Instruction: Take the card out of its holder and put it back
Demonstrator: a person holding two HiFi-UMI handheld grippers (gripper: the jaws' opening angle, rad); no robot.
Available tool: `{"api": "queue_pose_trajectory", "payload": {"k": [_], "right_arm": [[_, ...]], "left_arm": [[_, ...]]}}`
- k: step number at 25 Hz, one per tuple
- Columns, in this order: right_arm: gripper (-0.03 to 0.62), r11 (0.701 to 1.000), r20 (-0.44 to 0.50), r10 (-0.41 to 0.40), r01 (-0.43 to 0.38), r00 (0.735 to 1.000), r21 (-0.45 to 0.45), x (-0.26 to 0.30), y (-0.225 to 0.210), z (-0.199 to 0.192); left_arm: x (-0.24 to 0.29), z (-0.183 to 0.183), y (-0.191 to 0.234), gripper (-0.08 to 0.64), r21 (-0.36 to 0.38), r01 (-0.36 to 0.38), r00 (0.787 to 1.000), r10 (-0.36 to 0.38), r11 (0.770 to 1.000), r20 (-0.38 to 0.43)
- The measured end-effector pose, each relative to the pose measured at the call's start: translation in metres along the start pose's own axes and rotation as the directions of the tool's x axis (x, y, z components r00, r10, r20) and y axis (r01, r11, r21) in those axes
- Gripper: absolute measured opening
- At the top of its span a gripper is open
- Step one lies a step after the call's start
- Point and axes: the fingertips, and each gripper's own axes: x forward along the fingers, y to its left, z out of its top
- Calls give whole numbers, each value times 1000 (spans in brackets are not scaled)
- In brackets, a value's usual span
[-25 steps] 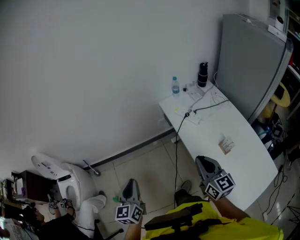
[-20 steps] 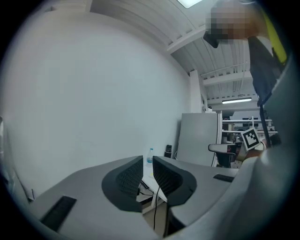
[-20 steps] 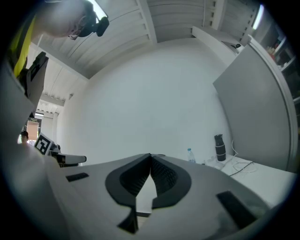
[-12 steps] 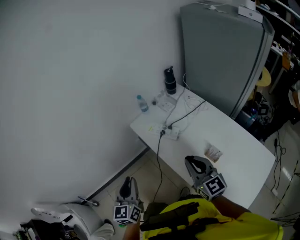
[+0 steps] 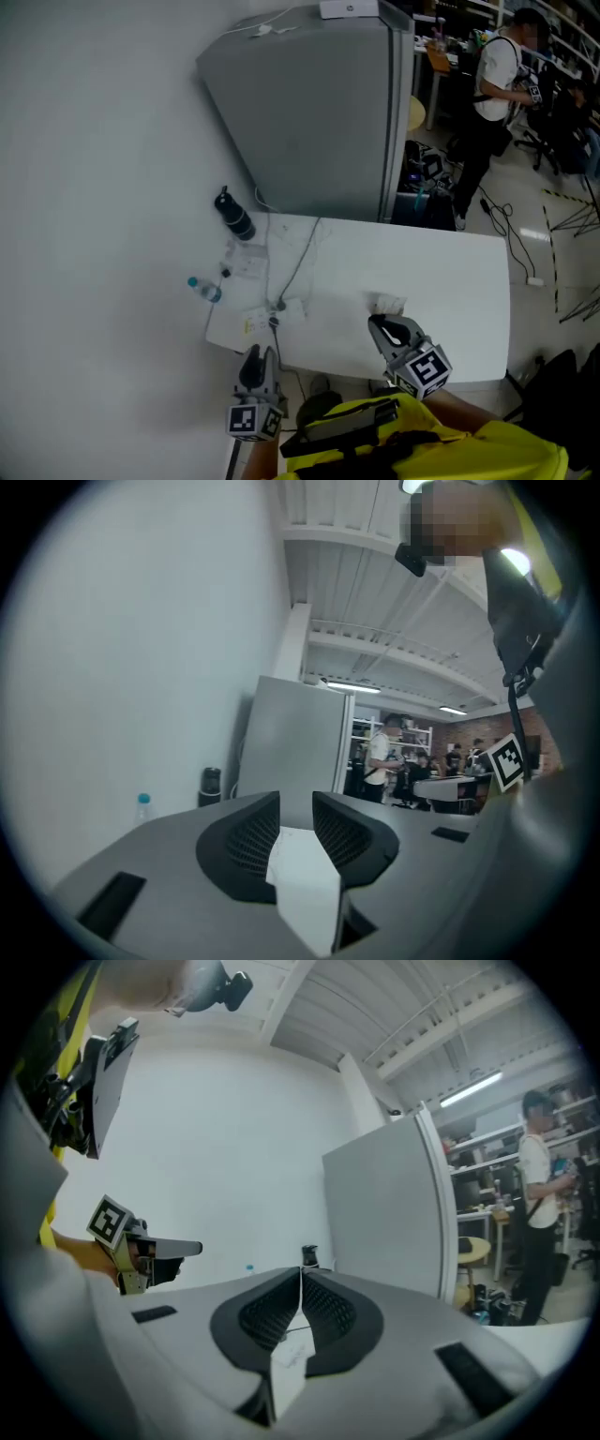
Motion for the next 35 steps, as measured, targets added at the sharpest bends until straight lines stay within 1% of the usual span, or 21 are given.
{"api": "queue_pose_trajectory", "payload": {"k": [2, 4, 5, 6, 7, 9, 11, 12, 13, 14, 15, 18, 19, 21, 22, 24, 27, 29, 31, 32, 35], "right_arm": [[12, 993, 19, -114, 113, 993, 24, 2, -5, 8], [12, 975, 35, -221, 220, 975, 41, -2, -8, 13], [39, 962, 34, -271, 270, 962, 49, -6, -10, 12], [98, 945, 29, -323, 321, 946, 58, -11, -13, 9], [106, 925, 21, -376, 374, 926, 69, -18, -16, 3], [106, 873, 10, -481, 479, 876, 93, -35, -20, -9], [109, 816, -3, -569, 565, 823, 119, -54, -21, -20], [174, 790, -19, -602, 599, 798, 133, -62, -20, -26], [224, 767, -39, -627, 625, 778, 146, -69, -19, -33], [227, 749, -55, -643, 643, 764, 159, -75, -18, -40], [227, 739, -65, -653, 653, 755, 168, -80, -16, -44], [227, 728, -67, -661, 661, 747, 182, -91, -17, -43], [227, 728, -63, -660, 658, 748, 189, -96, -18, -41], [227, 730, -52, -661, 658, 748, 187, -107, -20, -40], [227, 729, -49, -664, 660, 746, 181, -112, -22, -42], [227, 724, -51, -668, 664, 742, 188, -120, -27, -52], [227, 718, -69, -662, 657, 747, 229, -126, -28, -64], [227, 725, -81, -652, 651, 754, 224, -128, -33, -69], [227, 733, -90, -643, 645, 761, 216, -128, -43, -74], [227, 734, -96, -639, 643, 763, 218, -128, -47, -76], [227, 728, -116, -636, 643, 763, 239, -129, -57, -81]], "left_arm": [[25, 11, 5, 106, 32, 102, 995, -102, 994, -15], [44, 15, 6, 106, 61, 191, 981, -189, 980, -39], [54, 12, 5, 110, 68, 234, 972, -230, 970, -53], [64, 6, 3, 148, 69, 275, 960, -271, 959, -69], [73, 0, 0, 176, 67, 315, 947, -309, 947, -86], [88, -13, -10, 176, 62, 390, 917, -382, 919, -111], [98, -23, -29, 176, 59, 469, 878, -459, 881, -132], [100, -28, -39, 176, 54, 507, 856, -495, 860, -145], [102, -31, -51, 176, 46, 540, 834, -527, 840, -161], [103, -35, -61, 176, 38, 568, 813, -553, 822, -180], [104, -40, -70, 176, 39, 592, 794, -574, 805, -200], [110, -56, -92, 176, 87, 657, 743, -625, 749, -241], [111, -62, -101, 164, 101, 683, 721, -647, 723, -249], [115, -79, -118, 163, 127, 733, 674, -688, 668, -269], [121, -88, -125, 161, 146, 748, 659, -697, 648, -282], [137, -107, -137, 163, 182, 770, 636, -708, 612, -308], [158, -137, -152, 163, 205, 800, 598, -723, 563, -347], [174, -152, -163, 132, 218, 820, 572, -733, 530, -368], [192, -169, -175, 131, 221, 841, 540, -741, 494, -399], [200, -178, -179, 132, 214, 851, 523, -742, 479, -420], [216, -210, -184, 141, 177, 882, 464, -741, 437, -486]]}}
